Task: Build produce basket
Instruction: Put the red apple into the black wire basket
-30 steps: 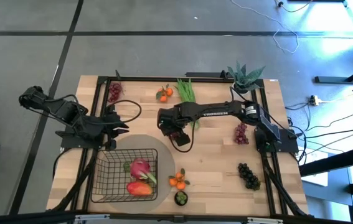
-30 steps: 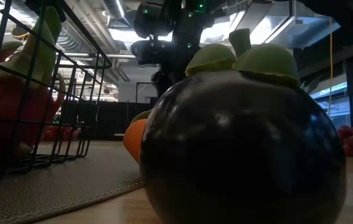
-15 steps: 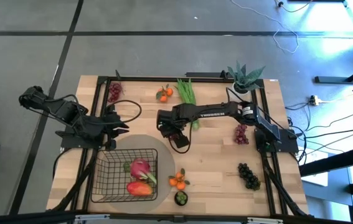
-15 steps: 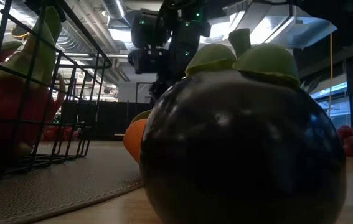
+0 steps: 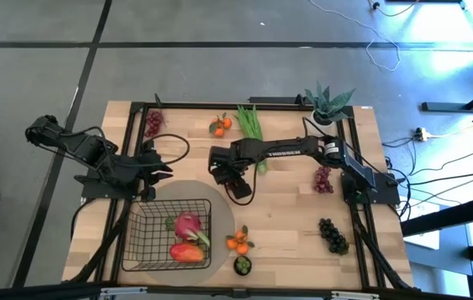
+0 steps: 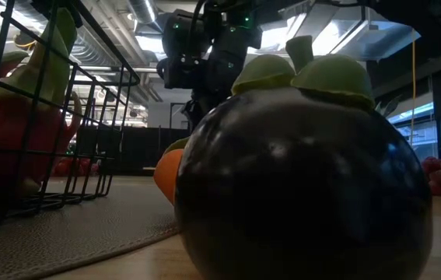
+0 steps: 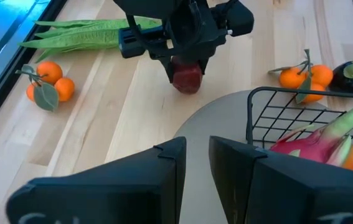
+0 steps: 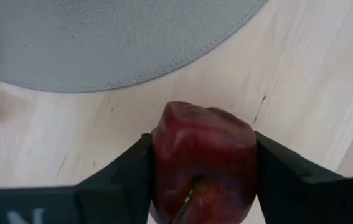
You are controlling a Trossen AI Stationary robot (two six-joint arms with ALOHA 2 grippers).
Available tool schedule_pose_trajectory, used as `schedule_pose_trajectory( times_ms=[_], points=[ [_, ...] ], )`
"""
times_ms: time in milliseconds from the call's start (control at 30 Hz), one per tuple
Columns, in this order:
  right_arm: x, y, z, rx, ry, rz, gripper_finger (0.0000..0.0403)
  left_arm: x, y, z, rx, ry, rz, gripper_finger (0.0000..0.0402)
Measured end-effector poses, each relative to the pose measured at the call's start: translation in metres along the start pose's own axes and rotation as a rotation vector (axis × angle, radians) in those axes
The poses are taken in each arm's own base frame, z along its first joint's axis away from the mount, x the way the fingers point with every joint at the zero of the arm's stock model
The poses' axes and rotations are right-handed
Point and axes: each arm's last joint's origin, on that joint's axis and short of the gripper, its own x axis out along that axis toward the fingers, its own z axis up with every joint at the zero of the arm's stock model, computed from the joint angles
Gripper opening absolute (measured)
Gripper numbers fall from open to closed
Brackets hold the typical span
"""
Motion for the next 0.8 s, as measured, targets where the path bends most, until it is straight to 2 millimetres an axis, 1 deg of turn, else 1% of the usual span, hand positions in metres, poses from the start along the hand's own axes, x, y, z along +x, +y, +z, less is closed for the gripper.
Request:
schedule_pose_trajectory(
  times_ms=[100,333,433,500,600,800],
  points=[
    [0.000,-0.001,0.001,0.012,-0.011,-0.005,0.0195,0.000,0.000,0.000,0.000,0.000,0.000,0.0060],
    [-0.001,0.000,0.001,0.145,0.007,0.003,0.0196,0.000,0.000,0.000,0.000,0.000,-0.001,0.0060],
    [-0.007,0.002,-0.001,0.193,0.052,0.018,0.0195,0.000,0.000,0.000,0.000,0.000,0.000,0.0060],
    [-0.013,0.002,0.001,0.215,0.051,0.018,0.0195,0.000,0.000,0.000,0.000,0.000,0.000,0.0060],
    [-0.029,0.003,0.006,0.240,0.062,0.020,0.0196,0.000,0.000,0.000,0.000,0.000,0.000,0.0060],
    [-0.072,0.006,0.027,0.265,-0.030,-0.015,0.0194,0.000,0.000,0.000,0.000,0.000,0.000,0.0060]
  ],
)
